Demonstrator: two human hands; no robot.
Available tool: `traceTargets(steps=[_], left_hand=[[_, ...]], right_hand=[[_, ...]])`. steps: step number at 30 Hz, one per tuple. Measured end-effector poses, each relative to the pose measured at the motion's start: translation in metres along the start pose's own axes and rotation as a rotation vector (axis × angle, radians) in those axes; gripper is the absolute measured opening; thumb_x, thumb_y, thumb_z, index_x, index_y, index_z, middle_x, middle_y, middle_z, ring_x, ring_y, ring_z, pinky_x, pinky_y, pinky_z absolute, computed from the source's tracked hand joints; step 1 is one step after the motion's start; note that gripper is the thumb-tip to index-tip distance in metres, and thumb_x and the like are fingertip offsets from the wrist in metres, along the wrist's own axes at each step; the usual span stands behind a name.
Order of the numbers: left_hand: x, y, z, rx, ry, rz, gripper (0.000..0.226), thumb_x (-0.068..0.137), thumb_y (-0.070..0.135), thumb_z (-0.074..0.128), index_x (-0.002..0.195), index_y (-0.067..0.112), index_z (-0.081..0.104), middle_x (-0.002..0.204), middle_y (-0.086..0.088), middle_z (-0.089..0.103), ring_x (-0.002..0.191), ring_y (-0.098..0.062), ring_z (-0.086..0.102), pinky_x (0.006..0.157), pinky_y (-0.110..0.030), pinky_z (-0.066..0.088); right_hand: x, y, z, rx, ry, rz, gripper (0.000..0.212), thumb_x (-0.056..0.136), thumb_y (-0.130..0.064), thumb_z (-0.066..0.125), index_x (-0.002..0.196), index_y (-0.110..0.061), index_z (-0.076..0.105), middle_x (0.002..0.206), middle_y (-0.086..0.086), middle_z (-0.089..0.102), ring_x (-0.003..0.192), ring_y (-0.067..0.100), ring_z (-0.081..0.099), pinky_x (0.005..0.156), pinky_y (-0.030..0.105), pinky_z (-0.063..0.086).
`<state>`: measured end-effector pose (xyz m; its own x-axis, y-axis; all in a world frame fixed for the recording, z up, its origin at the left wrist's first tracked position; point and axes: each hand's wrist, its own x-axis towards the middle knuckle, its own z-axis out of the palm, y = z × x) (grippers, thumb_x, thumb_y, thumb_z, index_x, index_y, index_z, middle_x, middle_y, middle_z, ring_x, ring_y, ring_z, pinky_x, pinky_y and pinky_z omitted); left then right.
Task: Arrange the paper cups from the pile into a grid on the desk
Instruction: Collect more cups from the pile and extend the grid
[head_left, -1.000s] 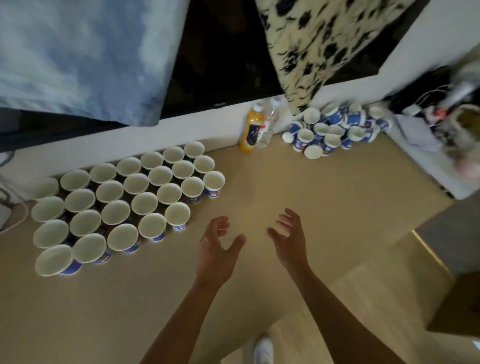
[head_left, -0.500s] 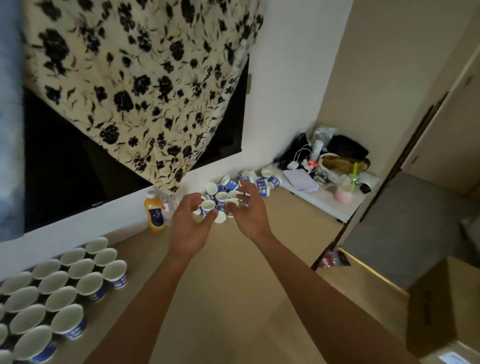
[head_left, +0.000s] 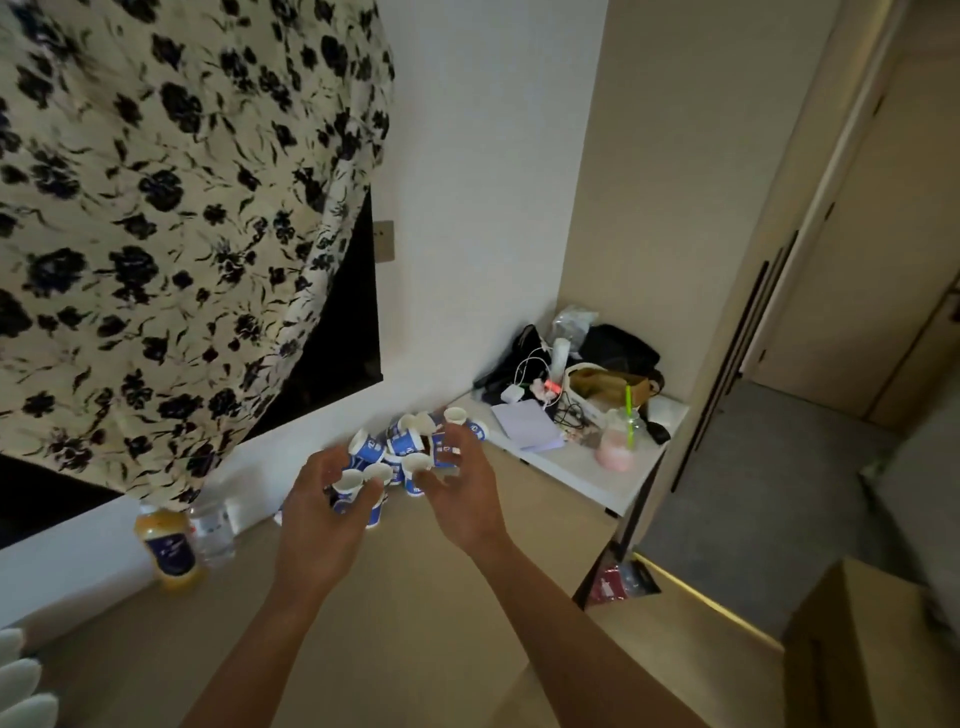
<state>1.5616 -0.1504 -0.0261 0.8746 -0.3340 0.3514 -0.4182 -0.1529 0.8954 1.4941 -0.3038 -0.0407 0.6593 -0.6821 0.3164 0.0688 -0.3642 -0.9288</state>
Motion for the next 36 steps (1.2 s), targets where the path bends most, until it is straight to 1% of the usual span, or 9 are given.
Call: traceTargets(steps=[2,5,10,14,19,23,27,31,36], left_hand=[[0.009,-0.005,0.022,-0.010,-0.007,-0.021,0.046,0.084,0.026,0.081,0.123,0.022,0.058,0.115,0.005,0.062,0.101,-0.017,0.060,0.076,-0.017,0.042],[0.028,-0.026,0.060,-0.030,-0.013,-0.053,0.046,0.085,0.025,0.079,0.126,0.024,0.058,0.118,0.006,0.063,0.106,-0.019,0.061,0.085,-0.030,0.046],[0.054,-0.061,0.114,-0.033,-0.010,-0.168,0.045,0.086,0.023,0.077,0.126,0.023,0.057,0.120,0.007,0.063,0.112,-0.016,0.059,0.098,-0.040,0.049],[0.069,-0.086,0.147,0.020,-0.011,-0.272,0.047,0.084,0.025,0.078,0.127,0.022,0.058,0.119,0.007,0.062,0.112,-0.014,0.059,0.097,-0.036,0.047],[0.068,-0.105,0.166,0.031,0.027,-0.397,0.047,0.084,0.026,0.079,0.125,0.020,0.059,0.120,0.009,0.063,0.111,-0.010,0.059,0.098,-0.035,0.048],[0.062,-0.114,0.177,0.050,0.087,-0.500,0.046,0.083,0.025,0.080,0.124,0.020,0.060,0.119,0.008,0.064,0.111,-0.010,0.060,0.097,-0.036,0.050],[0.062,-0.124,0.190,0.103,0.159,-0.581,0.043,0.081,0.028,0.081,0.119,0.025,0.061,0.116,0.012,0.065,0.109,-0.008,0.060,0.096,-0.040,0.051],[0.071,-0.122,0.207,0.138,0.245,-0.631,0.042,0.083,0.028,0.080,0.120,0.023,0.061,0.115,0.012,0.066,0.109,-0.007,0.061,0.092,-0.034,0.051],[0.086,-0.119,0.229,0.161,0.316,-0.682,0.034,0.084,0.025,0.078,0.114,0.021,0.064,0.113,0.010,0.067,0.106,-0.007,0.062,0.088,-0.030,0.050]], right_hand=[[0.016,0.019,-0.010,0.012,0.001,0.018,0.055,0.081,-0.013,0.079,0.125,-0.033,0.053,0.120,-0.018,0.060,0.106,0.003,0.061,0.085,0.026,0.053],[0.046,0.048,-0.023,0.019,-0.029,0.049,0.059,0.083,-0.007,0.078,0.127,-0.033,0.049,0.120,-0.021,0.057,0.106,0.002,0.061,0.078,0.011,0.048],[0.090,0.104,-0.032,0.002,-0.059,0.155,0.063,0.081,-0.009,0.081,0.128,-0.035,0.048,0.122,-0.014,0.055,0.107,0.010,0.060,0.085,0.029,0.055],[0.124,0.144,-0.038,-0.062,-0.128,0.227,0.062,0.082,-0.010,0.080,0.134,-0.023,0.051,0.125,-0.006,0.056,0.105,0.007,0.061,0.079,0.019,0.053],[0.148,0.184,-0.031,-0.075,-0.209,0.295,0.056,0.083,-0.012,0.080,0.131,-0.021,0.054,0.121,-0.001,0.059,0.103,0.011,0.064,0.069,0.010,0.049],[0.164,0.219,-0.012,-0.103,-0.310,0.341,0.053,0.082,-0.012,0.080,0.127,-0.024,0.055,0.118,0.001,0.061,0.102,0.013,0.066,0.070,0.007,0.048],[0.192,0.252,0.008,-0.159,-0.448,0.371,0.053,0.083,-0.013,0.077,0.130,-0.018,0.053,0.122,0.004,0.061,0.100,0.015,0.065,0.078,0.022,0.051],[0.228,0.283,0.027,-0.280,-0.611,0.382,0.053,0.083,-0.015,0.075,0.131,-0.015,0.052,0.123,0.006,0.062,0.095,0.016,0.065,0.084,0.033,0.053],[0.270,0.326,0.048,-0.454,-0.783,0.318,0.061,0.080,-0.016,0.075,0.136,-0.014,0.050,0.128,0.010,0.061,0.117,0.027,0.059,0.098,0.042,0.049]])
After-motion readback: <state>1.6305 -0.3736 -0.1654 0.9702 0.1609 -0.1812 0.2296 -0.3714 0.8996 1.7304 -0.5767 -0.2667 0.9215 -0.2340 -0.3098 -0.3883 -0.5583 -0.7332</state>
